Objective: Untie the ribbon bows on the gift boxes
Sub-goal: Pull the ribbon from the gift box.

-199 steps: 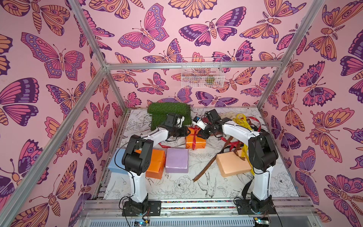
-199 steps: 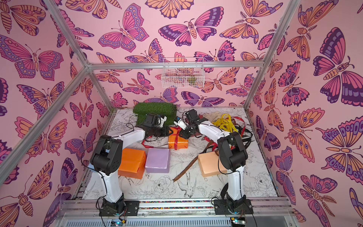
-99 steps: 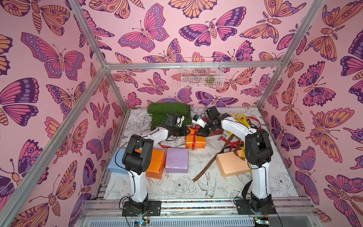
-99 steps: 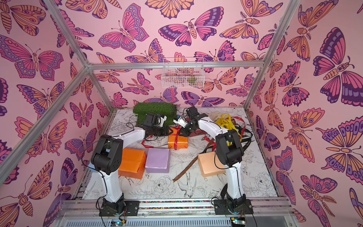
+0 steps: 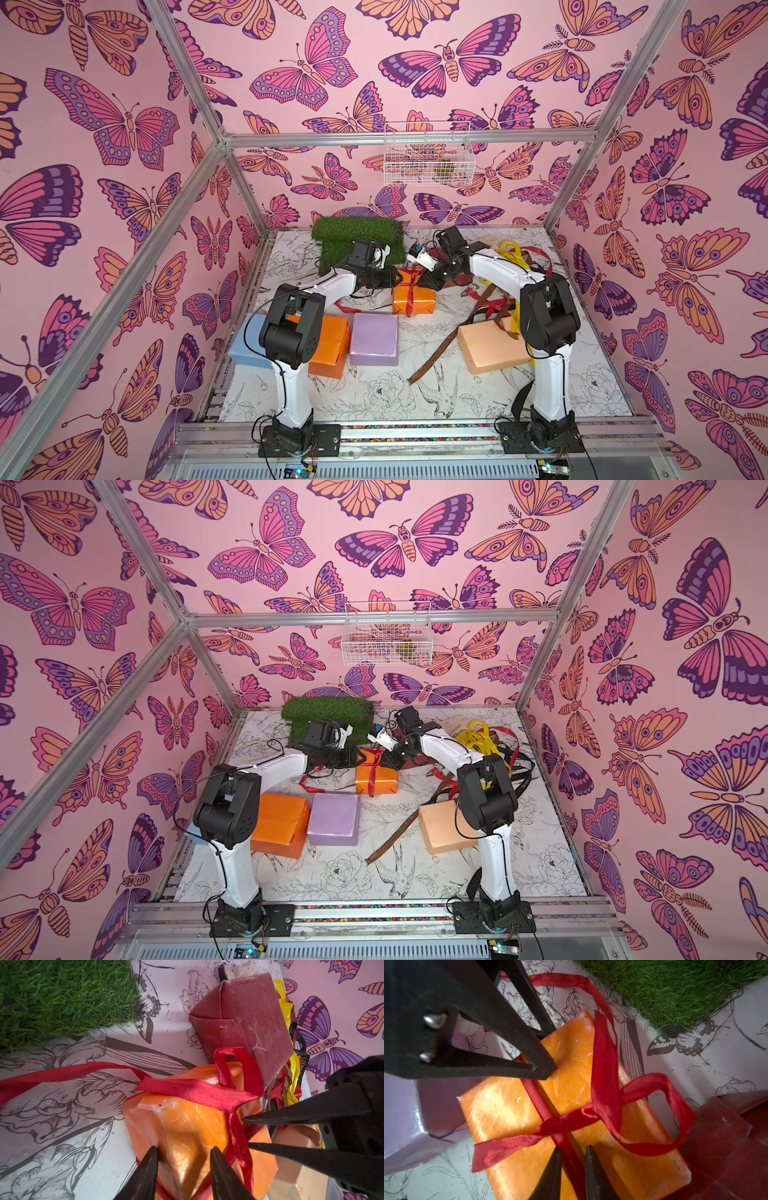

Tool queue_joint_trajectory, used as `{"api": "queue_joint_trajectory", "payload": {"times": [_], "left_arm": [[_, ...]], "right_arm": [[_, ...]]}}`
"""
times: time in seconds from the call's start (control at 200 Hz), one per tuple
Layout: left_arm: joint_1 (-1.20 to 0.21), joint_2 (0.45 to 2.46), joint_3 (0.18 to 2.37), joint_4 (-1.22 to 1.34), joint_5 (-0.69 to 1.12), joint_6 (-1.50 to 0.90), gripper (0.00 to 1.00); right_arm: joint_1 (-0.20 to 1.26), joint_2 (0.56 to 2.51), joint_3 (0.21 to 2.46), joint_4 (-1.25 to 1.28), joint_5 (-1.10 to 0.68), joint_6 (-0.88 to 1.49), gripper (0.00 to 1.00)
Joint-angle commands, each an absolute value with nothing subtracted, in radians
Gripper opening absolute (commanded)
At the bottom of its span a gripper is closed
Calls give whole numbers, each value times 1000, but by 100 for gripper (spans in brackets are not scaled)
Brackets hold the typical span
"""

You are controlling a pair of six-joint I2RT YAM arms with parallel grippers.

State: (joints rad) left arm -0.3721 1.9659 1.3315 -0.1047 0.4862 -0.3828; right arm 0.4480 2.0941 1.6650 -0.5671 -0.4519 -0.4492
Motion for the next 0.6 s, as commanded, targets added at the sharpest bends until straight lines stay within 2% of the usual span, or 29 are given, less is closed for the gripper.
{"api": "queue_joint_trajectory", "payload": {"times": [0.0, 0.275, 0.406, 0.596], "left_arm": [[-371, 1994, 1356, -99, 512, -376, 44], [-371, 1994, 1359, -100, 515, -377, 43], [-370, 1991, 1353, -100, 518, -372, 43], [-368, 1990, 1347, -98, 529, -366, 43]], "right_arm": [[451, 2116, 1625, -632, -396, -445, 18], [455, 2099, 1626, -662, -439, -433, 11], [454, 2083, 1632, -696, -557, -414, 0], [452, 2068, 1680, -803, -725, -414, 0]]}}
